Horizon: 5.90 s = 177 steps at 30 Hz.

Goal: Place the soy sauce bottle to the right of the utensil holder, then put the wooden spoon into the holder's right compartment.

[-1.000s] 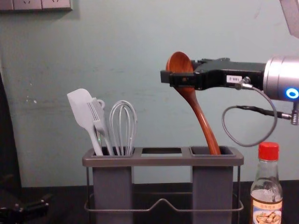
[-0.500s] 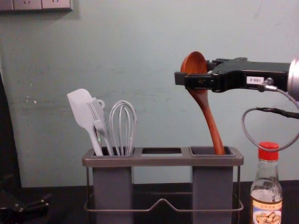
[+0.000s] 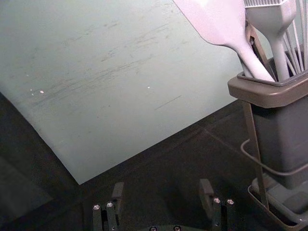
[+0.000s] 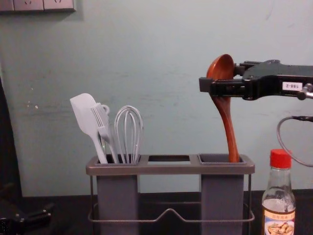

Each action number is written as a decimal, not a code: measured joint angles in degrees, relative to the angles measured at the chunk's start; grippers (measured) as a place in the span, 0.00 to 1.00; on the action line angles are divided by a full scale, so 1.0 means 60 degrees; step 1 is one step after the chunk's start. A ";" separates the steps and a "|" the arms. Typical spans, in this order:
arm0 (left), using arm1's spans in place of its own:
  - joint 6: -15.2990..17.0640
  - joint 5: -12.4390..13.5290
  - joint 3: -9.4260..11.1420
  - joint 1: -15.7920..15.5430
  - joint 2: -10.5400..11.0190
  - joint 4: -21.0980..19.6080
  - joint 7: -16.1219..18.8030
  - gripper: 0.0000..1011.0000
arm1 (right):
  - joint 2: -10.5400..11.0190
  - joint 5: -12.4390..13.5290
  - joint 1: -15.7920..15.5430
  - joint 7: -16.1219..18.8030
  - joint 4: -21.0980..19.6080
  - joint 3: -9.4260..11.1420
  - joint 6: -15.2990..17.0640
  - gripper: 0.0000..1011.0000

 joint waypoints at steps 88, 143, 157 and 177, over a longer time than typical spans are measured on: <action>0.0000 0.0000 0.0000 0.0000 0.0000 0.0000 0.0000 1.00 | -0.0091 -0.0877 -0.1979 -0.1765 -0.1070 0.0603 -0.0105 0.99; 0.0000 0.0000 -0.0001 0.0000 -0.0001 0.0000 0.0000 1.00 | -0.2090 -0.1973 -0.5605 -0.3690 -0.0454 0.2219 -0.1147 0.99; -0.0001 0.0000 0.0000 0.0000 0.0000 0.0000 0.0000 1.00 | -0.2085 -0.1972 -0.5616 -0.3697 -0.0449 0.2206 -0.1183 0.99; 0.0000 0.0000 0.0000 0.0001 -0.0001 0.0000 0.0000 1.00 | -0.2085 -0.1972 -0.5622 -0.3717 -0.0449 0.2202 -0.1206 0.99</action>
